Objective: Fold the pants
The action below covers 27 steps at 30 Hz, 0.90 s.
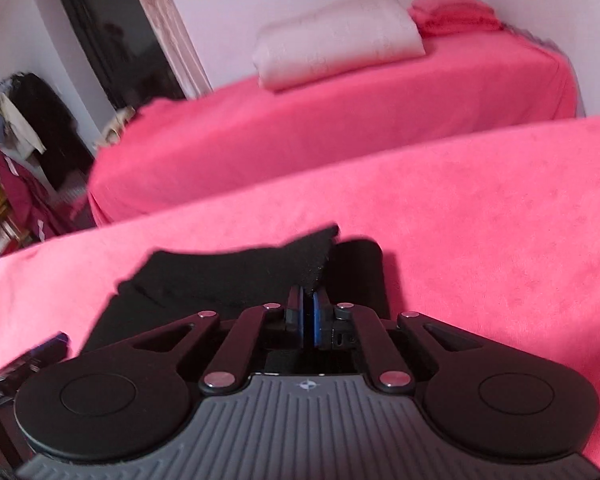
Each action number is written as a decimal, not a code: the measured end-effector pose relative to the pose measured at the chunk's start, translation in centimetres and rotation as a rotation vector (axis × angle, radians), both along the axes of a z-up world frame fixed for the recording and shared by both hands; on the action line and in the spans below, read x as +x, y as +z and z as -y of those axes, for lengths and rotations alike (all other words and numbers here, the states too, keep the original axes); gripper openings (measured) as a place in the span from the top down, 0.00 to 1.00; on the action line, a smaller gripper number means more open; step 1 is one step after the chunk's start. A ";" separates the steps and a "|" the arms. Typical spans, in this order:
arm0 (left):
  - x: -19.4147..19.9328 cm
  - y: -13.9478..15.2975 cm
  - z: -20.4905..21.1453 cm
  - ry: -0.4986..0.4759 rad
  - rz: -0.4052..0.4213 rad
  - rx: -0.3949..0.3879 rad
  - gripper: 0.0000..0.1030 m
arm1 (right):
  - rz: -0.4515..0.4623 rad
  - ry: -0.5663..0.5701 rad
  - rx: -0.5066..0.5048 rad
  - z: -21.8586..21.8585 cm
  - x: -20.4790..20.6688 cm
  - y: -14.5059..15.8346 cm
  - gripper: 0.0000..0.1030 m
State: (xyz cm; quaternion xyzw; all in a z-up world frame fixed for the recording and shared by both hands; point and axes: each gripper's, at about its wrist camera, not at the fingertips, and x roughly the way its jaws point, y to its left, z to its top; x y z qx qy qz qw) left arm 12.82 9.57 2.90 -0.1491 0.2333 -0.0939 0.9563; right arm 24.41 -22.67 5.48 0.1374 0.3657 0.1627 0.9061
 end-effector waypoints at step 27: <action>1.5 -2.4 5.5 -0.106 -0.074 0.191 0.00 | -0.064 0.469 -0.252 -20.7 10.0 -2.5 0.81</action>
